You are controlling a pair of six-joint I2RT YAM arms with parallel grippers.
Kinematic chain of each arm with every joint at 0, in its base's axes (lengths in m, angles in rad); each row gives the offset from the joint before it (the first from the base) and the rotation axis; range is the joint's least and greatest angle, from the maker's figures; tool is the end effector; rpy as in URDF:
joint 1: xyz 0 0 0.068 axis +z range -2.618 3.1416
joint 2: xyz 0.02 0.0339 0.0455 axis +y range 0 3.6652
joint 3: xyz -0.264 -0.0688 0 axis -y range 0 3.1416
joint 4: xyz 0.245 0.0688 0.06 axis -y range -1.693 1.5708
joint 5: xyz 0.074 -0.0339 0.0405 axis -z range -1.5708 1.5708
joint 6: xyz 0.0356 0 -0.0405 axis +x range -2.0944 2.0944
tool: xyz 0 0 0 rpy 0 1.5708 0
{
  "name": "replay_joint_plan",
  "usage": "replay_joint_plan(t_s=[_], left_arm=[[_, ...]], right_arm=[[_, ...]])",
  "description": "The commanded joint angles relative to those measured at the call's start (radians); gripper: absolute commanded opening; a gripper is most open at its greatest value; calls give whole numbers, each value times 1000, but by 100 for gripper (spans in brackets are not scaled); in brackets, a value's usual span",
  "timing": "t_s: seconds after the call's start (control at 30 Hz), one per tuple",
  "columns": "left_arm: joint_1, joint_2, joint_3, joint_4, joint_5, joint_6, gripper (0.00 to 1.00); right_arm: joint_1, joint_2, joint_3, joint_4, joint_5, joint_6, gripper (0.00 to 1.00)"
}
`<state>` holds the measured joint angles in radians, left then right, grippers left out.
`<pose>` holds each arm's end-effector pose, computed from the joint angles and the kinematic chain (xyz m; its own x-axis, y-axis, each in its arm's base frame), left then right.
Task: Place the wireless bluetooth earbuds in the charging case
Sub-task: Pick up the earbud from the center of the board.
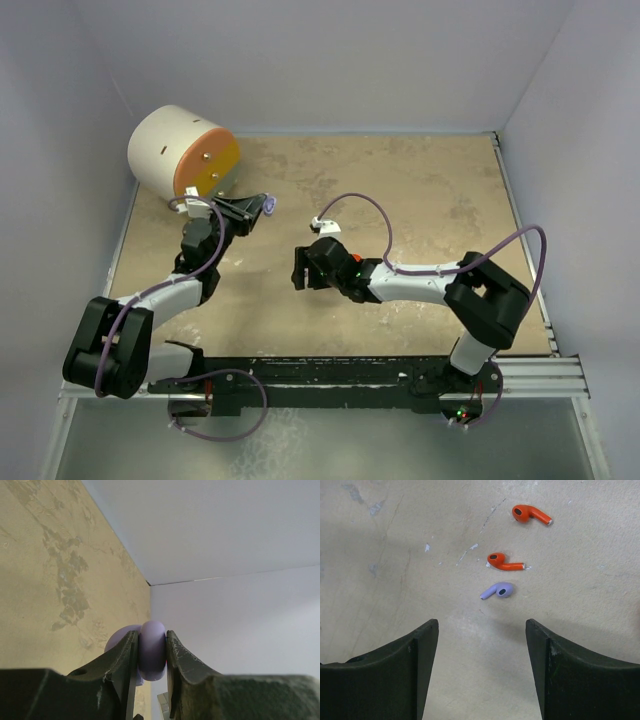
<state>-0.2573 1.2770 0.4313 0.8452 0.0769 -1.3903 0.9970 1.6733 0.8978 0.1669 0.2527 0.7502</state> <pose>0.2512 -0.0689 0.2226 -0.3228 -0.9293 -0.1795 0.0584 0.1697 -0.9838 0.1991 0.2916 0.1854 -0.7055 0.1245 -0.6977 -0.3018 0.8379 0.4548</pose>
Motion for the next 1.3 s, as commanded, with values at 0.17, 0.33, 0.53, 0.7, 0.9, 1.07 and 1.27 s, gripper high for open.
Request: replay_joint_plan(t_s=[0.17,0.33,0.53,0.7,0.9,1.07,1.27], left_arm=[[11,-1,-17,77,26,16,0],[16,-3,-20,78,30,17,0],[21,3,-22,79,33,19,0],[23,16,-24,96,37,13,0],[31,19,-30,100,42,11,0],[36,22,-32,104,45,11,0],[38,28,-34,112,49,10,0]], right_arm=[[1,49,50,62,-14,71,72],[0,85,64,86,-52,71,72],[0,114,79,95,-65,64,72],[0,146,99,97,-66,58,71],[0,163,124,56,-34,63,71],[0,161,120,33,-14,71,72],[-12,168,125,4,18,65,72]])
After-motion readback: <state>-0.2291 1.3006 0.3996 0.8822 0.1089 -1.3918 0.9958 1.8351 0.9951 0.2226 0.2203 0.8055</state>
